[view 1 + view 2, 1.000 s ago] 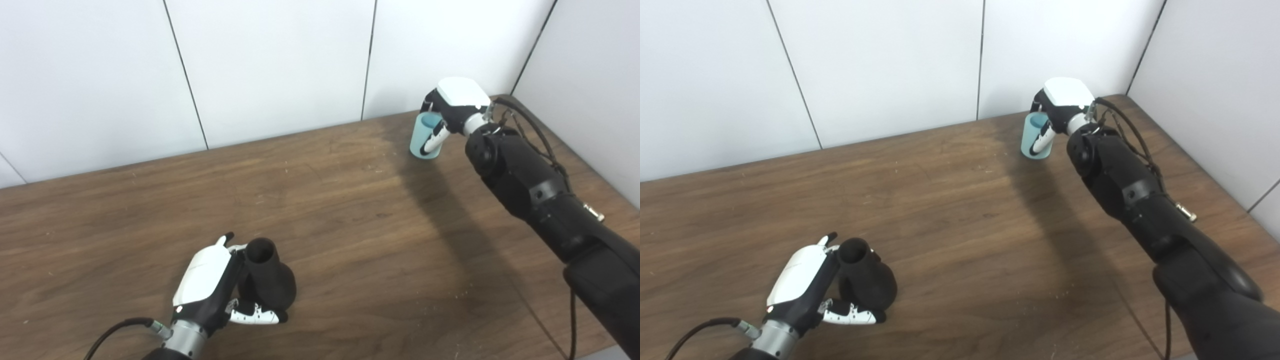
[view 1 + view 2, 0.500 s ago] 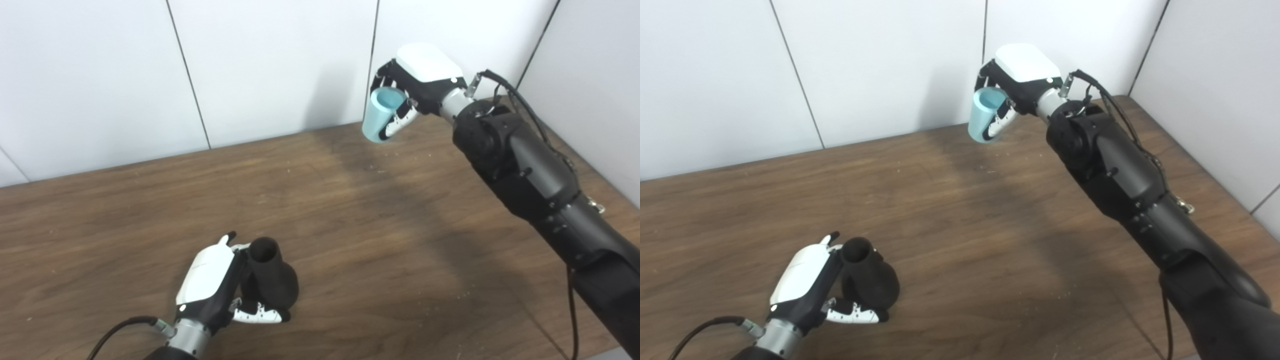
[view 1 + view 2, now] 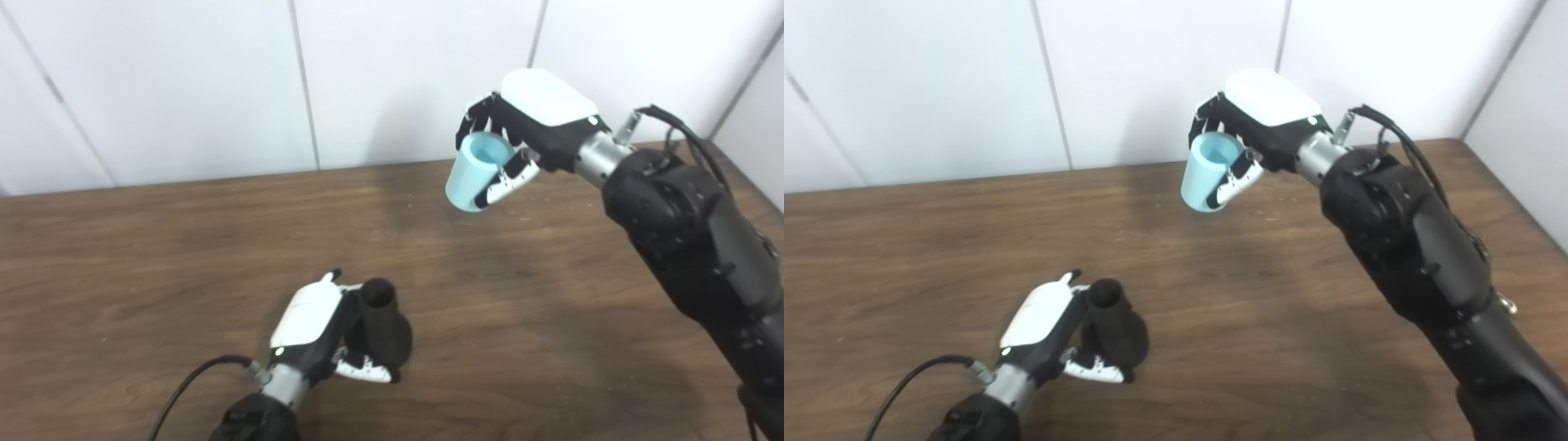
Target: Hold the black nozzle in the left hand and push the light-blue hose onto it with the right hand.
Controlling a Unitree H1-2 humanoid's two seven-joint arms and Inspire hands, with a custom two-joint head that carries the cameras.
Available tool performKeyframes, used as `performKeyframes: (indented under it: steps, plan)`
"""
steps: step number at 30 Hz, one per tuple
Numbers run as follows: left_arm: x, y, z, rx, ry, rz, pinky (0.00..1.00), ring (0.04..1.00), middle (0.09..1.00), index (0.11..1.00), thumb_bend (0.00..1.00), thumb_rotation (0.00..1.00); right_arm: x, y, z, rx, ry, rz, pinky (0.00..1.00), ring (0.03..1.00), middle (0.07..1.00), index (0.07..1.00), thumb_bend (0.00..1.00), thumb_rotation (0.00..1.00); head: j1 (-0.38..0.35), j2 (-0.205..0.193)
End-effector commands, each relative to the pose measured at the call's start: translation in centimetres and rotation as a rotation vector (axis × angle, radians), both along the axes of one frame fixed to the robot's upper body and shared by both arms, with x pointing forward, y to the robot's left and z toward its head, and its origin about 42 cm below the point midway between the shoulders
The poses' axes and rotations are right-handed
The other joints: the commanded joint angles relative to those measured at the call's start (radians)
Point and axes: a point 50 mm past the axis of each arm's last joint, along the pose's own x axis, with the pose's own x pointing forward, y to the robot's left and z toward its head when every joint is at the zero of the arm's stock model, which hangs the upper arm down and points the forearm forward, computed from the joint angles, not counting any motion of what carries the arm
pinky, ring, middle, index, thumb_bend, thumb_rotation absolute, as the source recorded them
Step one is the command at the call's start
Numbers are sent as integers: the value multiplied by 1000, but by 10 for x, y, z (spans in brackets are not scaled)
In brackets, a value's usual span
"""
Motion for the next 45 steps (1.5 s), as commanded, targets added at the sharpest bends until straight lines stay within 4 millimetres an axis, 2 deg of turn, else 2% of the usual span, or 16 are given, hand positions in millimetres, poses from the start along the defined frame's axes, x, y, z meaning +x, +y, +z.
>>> performKeyframes:
  steps: [1,6,11,15,21,31,45]
  plan:
    - [-13,-7,-34,67,173,-26,1000,741,491,491,524,0,-8,5,30,6,-100,41,300,425,516,527,495,0,0,1]
    - [-14,-14,-34,77,171,-23,1000,745,499,485,524,0,-27,17,34,12,-108,128,298,427,515,531,494,0,39,-2]
    - [-13,-19,-33,89,171,-21,1000,745,497,487,524,0,-46,29,41,64,-93,190,298,433,505,530,495,0,44,-1]
    - [-14,-21,-33,87,172,-20,1000,739,485,495,525,0,-54,34,45,85,-76,232,297,430,502,528,495,0,44,2]
    - [-14,-23,-32,88,170,-21,1000,737,483,495,525,0,-59,38,46,58,-57,275,301,417,494,522,496,0,51,8]
    - [-12,-26,-31,73,175,-19,1000,742,478,499,524,0,-59,45,27,112,0,281,301,432,507,521,496,0,67,19]
    - [-11,-29,-32,57,164,-24,1000,722,476,501,524,0,-55,45,14,105,62,289,308,429,507,516,497,0,68,13]
